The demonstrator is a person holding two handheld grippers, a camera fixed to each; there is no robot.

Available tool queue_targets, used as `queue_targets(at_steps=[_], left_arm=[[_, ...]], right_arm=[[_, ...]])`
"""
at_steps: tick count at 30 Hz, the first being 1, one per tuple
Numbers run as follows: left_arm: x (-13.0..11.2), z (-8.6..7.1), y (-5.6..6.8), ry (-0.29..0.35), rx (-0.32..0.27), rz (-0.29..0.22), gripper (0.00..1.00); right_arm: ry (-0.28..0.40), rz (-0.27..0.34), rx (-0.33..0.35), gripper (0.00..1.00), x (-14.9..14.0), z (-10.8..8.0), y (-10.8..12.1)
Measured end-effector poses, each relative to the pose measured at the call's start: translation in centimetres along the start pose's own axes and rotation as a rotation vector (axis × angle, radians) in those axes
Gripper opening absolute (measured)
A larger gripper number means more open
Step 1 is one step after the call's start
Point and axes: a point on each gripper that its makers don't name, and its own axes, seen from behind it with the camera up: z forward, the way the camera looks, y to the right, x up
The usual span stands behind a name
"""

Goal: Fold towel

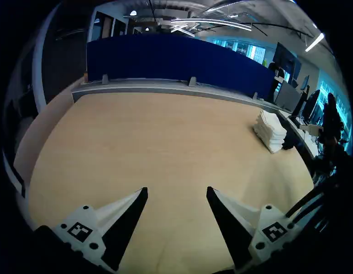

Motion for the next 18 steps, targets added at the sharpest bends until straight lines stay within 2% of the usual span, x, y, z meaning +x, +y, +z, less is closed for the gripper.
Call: queue_targets(at_steps=[5, 9, 12, 15, 18], left_arm=[[0.7, 0.1, -0.1, 0.015, -0.015, -0.001, 0.96], [1.3, 0.1, -0.4, 0.029, -0.022, 0.0, 0.95], [2.0, 0.1, -0.6, 0.046, -0.024, 0.002, 0.95], [2.6, 0.2, -0.7, 0.061, -0.024, -0.003, 0.96], [3.1, 0.3, -1.0, 0.077, -0.022, -0.011, 0.96]], right_arm=[[0.109, 0.053, -0.013, 1.0, 1.0, -1.9, -1.7], [0.186, 0.06, -0.025, 1.0, 1.9, -3.5, -3.2], [0.268, 0.066, -0.038, 1.0, 3.2, -4.7, -4.1], [0.347, 0.087, -0.042, 1.0, 4.5, -5.9, -5.1], [0.397, 0.106, -0.031, 1.0, 5.4, -6.9, -6.4]])
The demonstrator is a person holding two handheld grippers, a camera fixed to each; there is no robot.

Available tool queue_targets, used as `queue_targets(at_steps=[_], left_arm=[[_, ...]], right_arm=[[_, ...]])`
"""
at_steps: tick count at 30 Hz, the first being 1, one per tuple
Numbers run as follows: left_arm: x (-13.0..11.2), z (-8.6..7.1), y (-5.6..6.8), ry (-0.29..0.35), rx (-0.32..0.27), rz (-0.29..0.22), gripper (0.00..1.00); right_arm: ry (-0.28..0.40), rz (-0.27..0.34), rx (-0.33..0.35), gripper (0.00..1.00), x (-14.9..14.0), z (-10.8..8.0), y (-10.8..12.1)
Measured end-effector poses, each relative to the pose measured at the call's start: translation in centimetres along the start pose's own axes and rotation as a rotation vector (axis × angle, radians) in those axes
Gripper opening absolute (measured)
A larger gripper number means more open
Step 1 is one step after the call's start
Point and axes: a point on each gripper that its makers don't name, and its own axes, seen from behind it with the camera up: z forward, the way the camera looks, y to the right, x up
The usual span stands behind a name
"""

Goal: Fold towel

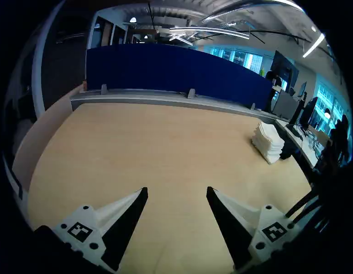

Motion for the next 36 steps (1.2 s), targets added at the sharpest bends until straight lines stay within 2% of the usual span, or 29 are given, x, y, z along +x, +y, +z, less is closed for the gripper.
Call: queue_targets(at_steps=[6, 12, 18, 26, 30, 36], left_arm=[[1.2, 0.4, -0.6, 0.035, 0.011, -0.01, 0.95], [3.5, 0.9, -1.6, 0.114, 0.038, -0.012, 0.95], [7.3, 0.8, -2.8, 0.251, 0.071, -0.01, 0.95], [12.1, -0.3, -4.2, 0.451, 0.096, 0.008, 0.95], [12.3, -0.2, -5.4, 0.483, 0.13, 0.014, 0.95], [11.9, -0.5, -5.7, 0.521, 0.142, 0.048, 0.95]], right_arm=[[0.029, -0.004, 0.021, 1.0, 0.6, -0.4, -2.5], [0.026, -0.012, 0.037, 1.0, 0.4, -0.4, -4.1], [0.006, 0.005, 0.042, 1.0, -0.4, -0.4, -5.1], [-0.013, 0.015, 0.063, 1.0, -1.0, -1.0, -7.1], [-0.03, 0.025, 0.083, 1.0, -1.4, -1.0, -8.5], [-0.055, 0.033, 0.102, 1.0, -2.0, -1.2, -10.5]])
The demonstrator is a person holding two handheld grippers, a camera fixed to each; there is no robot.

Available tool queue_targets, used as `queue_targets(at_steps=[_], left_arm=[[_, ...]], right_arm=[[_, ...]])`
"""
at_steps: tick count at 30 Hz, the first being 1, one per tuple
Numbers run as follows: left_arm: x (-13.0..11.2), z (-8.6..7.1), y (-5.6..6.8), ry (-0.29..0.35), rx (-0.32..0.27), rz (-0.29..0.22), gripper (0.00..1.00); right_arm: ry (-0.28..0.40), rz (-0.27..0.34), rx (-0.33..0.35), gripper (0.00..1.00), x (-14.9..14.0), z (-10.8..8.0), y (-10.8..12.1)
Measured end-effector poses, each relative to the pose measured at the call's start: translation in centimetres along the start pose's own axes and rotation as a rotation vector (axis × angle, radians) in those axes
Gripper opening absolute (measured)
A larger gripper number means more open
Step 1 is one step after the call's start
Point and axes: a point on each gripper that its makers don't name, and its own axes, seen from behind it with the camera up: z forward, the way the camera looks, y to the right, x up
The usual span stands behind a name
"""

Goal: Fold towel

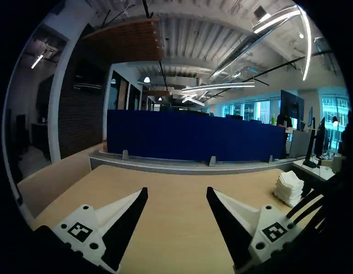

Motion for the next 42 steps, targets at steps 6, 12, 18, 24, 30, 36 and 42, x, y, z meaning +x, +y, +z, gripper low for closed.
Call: queue_targets(at_steps=[6, 12, 18, 24, 30, 36, 42], left_arm=[[-0.4, 0.0, -0.5, 0.031, 0.015, 0.031, 0.95], [-0.8, 0.4, -1.5, 0.06, 0.038, 0.039, 0.95], [-2.5, 0.4, -2.3, 0.078, 0.051, 0.068, 0.95], [-4.5, 0.9, -2.2, 0.098, 0.055, 0.091, 0.95], [-7.0, 2.2, -2.0, 0.115, 0.05, 0.093, 0.95], [-9.5, 3.4, -2.3, 0.115, 0.058, 0.088, 0.95], [-11.2, 4.3, -2.9, 0.115, 0.069, 0.085, 0.95]], right_arm=[[-0.025, 0.006, 0.02, 1.0, 0.0, 0.3, -2.1], [-0.024, 0.038, 0.005, 0.99, 0.9, 1.0, -2.4], [-0.002, 0.051, -0.039, 1.0, 1.9, 1.6, -1.3], [0.012, 0.04, -0.068, 1.0, 1.8, 2.3, -0.5], [0.03, 0.007, -0.074, 1.0, 1.4, 3.3, 0.2], [0.034, 0.003, -0.077, 1.0, 0.6, 4.7, 0.9], [0.047, -0.01, -0.079, 1.0, 0.7, 6.1, 1.4]])
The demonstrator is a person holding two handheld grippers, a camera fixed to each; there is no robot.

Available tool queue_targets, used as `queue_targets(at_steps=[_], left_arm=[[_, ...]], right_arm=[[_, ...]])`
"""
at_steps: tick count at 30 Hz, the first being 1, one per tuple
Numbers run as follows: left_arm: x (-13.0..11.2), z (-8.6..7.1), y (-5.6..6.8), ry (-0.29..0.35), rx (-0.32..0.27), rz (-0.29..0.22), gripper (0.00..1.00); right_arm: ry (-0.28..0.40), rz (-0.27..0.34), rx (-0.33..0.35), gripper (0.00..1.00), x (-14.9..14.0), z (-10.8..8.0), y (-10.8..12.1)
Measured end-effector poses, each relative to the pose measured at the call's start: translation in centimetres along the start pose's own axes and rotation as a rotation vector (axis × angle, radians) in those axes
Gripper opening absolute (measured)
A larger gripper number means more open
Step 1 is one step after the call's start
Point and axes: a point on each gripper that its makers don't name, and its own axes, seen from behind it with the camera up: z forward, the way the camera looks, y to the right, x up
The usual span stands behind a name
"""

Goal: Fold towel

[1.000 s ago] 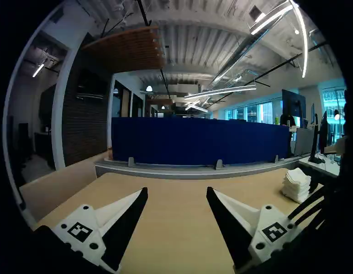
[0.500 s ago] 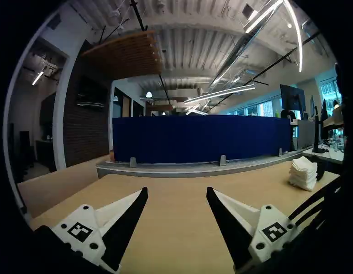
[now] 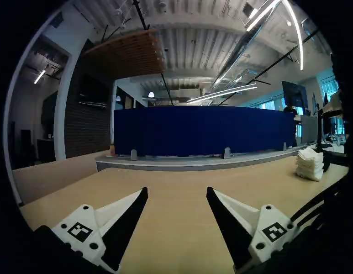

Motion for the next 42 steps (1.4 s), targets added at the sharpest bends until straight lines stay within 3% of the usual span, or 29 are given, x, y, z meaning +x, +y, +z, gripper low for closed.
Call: queue_targets(at_steps=[9, 21, 36, 42], left_arm=[[-1.0, 0.5, 0.1, 0.002, 0.002, 0.012, 0.95], [-1.2, 0.5, -0.1, -0.003, 0.0, -0.008, 0.95], [-1.1, 0.5, -0.2, -0.004, 0.0, -0.007, 0.96], [-1.1, 0.5, -0.2, -0.004, 0.0, -0.007, 0.96]], right_arm=[[-0.012, -0.025, 0.028, 1.0, -0.4, 1.2, -0.8], [-0.012, -0.02, 0.032, 1.0, -0.6, 1.2, -0.7], [0.084, 0.003, 0.042, 1.0, 3.3, -0.6, 0.3], [0.1, -0.021, 0.014, 1.0, 2.3, -0.6, 2.1]])
